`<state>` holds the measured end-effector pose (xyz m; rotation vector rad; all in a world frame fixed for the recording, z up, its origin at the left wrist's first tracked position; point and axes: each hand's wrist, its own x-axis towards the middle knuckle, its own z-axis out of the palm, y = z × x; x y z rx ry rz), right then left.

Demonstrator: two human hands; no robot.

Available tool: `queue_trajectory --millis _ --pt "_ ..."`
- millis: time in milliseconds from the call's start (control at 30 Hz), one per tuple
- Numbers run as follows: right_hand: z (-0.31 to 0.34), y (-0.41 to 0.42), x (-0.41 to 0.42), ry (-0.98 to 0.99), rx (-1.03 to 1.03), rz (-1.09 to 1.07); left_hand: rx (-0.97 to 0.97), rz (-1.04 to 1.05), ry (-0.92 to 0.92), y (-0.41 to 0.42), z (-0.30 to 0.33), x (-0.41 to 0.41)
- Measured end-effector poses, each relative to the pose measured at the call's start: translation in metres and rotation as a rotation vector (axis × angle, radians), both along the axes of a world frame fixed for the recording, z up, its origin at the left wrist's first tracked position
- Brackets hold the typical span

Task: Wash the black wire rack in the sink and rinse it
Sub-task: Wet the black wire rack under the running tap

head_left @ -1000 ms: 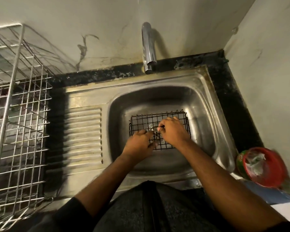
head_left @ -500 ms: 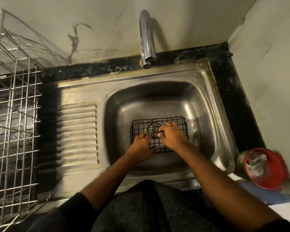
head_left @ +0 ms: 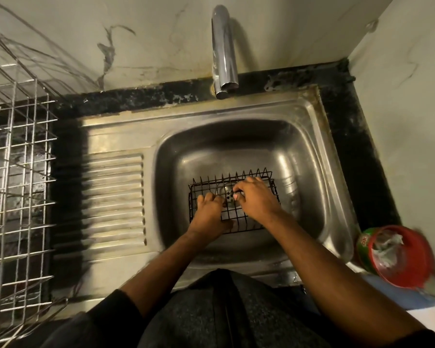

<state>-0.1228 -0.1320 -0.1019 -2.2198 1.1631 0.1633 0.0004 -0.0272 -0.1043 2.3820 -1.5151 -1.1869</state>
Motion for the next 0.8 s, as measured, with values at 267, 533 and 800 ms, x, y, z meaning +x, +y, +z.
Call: queue_trajectory --millis 267,533,800 --pt "0.056 -0.038 0.037 -0.382 -0.126 -0.183 -0.173 0.052 -0.039 -0.003 0.024 0.019" --pt "0.091 -0.104 0.102 -0.563 -0.272 -0.305 -0.289 0.064 -0.05 -0.006 0.035 0.028" --pt "0.079 -0.102 0.116 -0.579 -0.2 -0.178 -0.333 0.071 -0.067 -0.004 0.037 0.031"
